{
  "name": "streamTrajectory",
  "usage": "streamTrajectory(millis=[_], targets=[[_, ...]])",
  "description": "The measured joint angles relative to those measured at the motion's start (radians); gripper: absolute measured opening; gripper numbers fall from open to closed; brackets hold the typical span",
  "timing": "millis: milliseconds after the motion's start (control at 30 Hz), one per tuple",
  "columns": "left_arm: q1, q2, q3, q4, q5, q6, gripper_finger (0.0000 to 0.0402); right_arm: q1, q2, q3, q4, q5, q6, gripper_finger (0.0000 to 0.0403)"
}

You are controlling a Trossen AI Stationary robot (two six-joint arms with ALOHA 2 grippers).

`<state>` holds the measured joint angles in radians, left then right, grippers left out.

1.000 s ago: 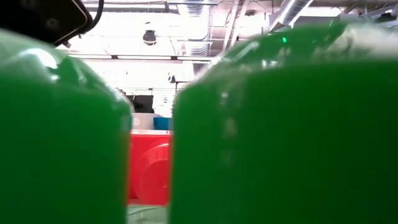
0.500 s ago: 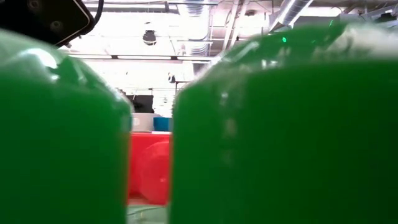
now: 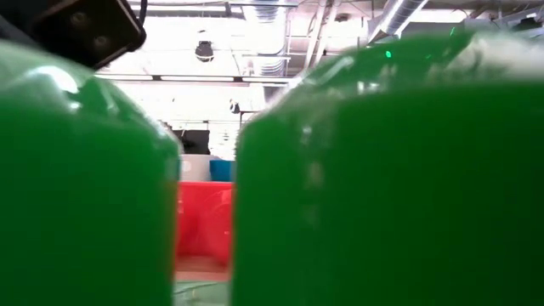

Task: Pick & Place Toys
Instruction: Put the large red game piece into the white bin

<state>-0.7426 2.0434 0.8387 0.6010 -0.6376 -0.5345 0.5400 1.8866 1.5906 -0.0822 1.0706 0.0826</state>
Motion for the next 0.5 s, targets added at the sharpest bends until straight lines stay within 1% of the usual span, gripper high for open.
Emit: streamTrajectory(millis=[333, 433, 500], targets=[[0.016, 0.0, 0.0, 0.001, 0.0, -0.006, 0.0264, 0.0, 0.0, 0.0, 0.0, 0.0, -0.001, 0.0327], [0.016, 0.0, 0.0, 0.001, 0.0, -0.006, 0.0254, 0.0, 0.0, 0.0, 0.0, 0.0, -0.003, 0.0327], [0.016, 0.0, 0.0, 0.001, 0.0, -0.006, 0.0237, 0.0, 0.0, 0.0, 0.0, 0.0, -0.003, 0.0327]])
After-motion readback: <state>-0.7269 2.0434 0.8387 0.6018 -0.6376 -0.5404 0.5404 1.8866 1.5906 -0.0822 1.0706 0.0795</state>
